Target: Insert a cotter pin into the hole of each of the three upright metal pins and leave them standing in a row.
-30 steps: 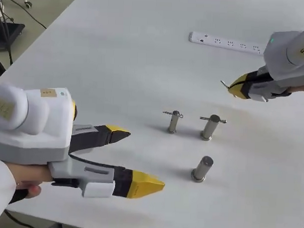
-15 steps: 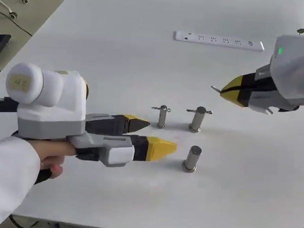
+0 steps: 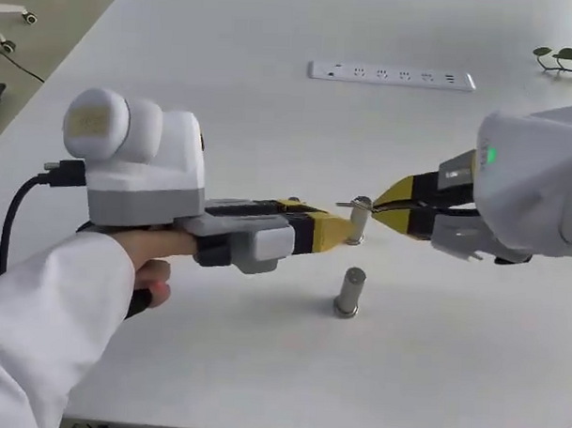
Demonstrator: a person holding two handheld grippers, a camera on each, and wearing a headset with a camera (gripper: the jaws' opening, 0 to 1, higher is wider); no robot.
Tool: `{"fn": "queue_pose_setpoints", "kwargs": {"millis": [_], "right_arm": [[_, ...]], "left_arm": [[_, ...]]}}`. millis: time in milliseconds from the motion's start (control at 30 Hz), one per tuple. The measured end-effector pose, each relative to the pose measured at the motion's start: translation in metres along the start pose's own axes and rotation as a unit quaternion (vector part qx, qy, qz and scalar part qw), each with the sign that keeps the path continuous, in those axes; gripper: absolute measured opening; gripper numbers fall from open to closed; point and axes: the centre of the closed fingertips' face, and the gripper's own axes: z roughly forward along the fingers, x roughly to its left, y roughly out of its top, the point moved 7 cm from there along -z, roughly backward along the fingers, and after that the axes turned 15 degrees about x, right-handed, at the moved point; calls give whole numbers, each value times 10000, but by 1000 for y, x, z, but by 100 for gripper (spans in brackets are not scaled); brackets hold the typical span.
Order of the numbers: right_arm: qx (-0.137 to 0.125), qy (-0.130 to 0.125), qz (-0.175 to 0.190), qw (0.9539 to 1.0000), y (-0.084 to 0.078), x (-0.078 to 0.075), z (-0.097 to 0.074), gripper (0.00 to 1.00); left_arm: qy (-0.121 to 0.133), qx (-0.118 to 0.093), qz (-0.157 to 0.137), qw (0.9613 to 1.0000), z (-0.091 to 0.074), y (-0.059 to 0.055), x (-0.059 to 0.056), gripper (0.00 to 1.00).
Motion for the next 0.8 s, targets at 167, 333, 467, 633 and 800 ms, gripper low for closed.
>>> {"fn": "queue_pose_setpoints", "kwargs": {"millis": [167, 333, 467, 633, 800], "right_arm": [[-40, -11, -82, 10000, 3, 5, 0, 0], [-79, -47, -126, 9999, 5, 7, 0, 0], [-103, -100, -173, 9997, 7, 9, -1, 0], [-131, -159, -265, 9994, 13, 11, -5, 0], [-164, -147, -337, 9992, 15, 12, -7, 0]], "left_arm": [[41, 48, -83, 9999, 4, 0, 0, 15], [-34, -22, -367, 9993, 6, 2, 0, 11], [-200, -129, -585, 9980, 5, 2, -2, 7], [-248, -62, -691, 9973, 5, 0, -2, 2], [-357, -77, -777, 9963, 3, 1, -3, 2]]}}
